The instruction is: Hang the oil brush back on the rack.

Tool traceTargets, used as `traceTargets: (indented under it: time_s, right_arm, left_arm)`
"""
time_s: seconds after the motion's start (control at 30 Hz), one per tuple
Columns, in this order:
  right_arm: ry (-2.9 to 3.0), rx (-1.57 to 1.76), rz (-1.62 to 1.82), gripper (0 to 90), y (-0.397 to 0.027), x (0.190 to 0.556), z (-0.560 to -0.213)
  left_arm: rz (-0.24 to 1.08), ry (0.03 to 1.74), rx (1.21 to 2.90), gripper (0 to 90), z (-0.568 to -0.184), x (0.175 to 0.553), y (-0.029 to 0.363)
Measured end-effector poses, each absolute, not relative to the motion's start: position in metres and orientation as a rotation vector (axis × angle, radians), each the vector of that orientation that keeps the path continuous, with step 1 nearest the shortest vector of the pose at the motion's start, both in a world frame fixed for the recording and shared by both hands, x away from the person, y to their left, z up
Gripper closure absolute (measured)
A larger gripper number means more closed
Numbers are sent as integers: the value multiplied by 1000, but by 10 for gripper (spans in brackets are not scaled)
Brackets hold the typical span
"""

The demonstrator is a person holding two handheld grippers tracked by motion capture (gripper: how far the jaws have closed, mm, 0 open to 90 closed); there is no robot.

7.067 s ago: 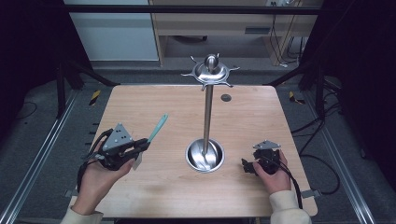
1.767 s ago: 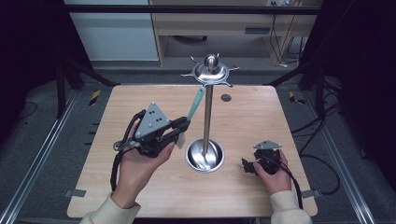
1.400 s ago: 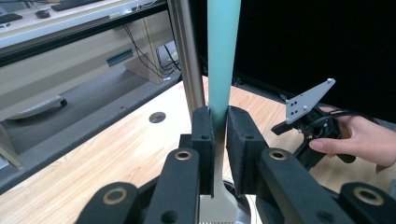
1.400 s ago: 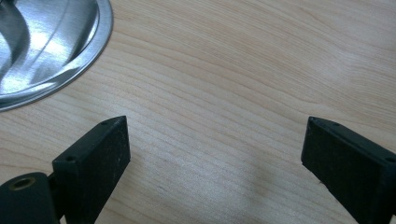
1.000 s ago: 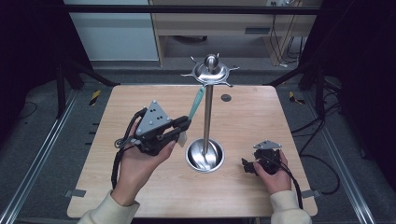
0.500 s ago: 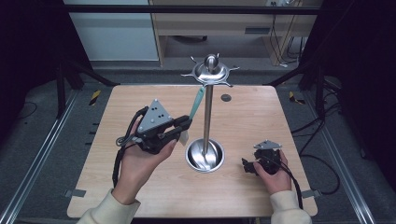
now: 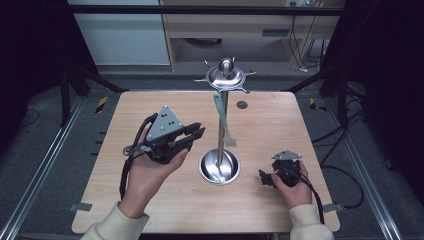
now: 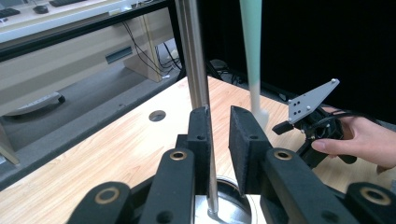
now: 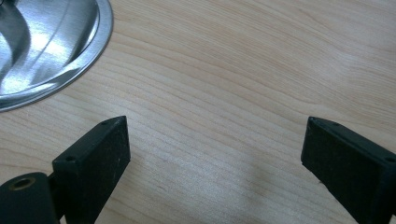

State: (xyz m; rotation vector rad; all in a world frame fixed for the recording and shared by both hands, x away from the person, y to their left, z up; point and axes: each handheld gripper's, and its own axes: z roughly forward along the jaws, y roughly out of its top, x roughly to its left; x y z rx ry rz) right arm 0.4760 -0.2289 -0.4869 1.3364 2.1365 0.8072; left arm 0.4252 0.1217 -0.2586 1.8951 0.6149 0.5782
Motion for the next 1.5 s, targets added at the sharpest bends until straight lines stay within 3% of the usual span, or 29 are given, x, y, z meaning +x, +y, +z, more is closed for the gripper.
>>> traceTargets:
  time_s: [0.27,0.37,0.4,0.57,0.8,1.0,1.5]
  right_arm:
    - [2135,1344,811,87,-229,476,-486]
    - [2133,1344,810,86,-229,476,-486]
    - [2133,1344,810,86,-229,476,-486]
    - [2132,1341,808,86,-229,475,-486]
    - [2128,1352,810,86,-229,475,-487]
    - [2127,1351,812,86,-229,475,-487]
    - [2124,1352,806,85,-229,475,-487]
  left_arm:
    - [611,632,1893,641,-260,419,129]
    - [628,643,1884,512,-262,417,135]
    - [634,644,1885,512,-262,416,136]
    - [623,672,1878,287,-267,415,144]
    - [611,686,1923,145,-286,414,151]
    - [590,690,1983,92,-311,413,160]
    - [555,736,2104,63,-366,416,175]
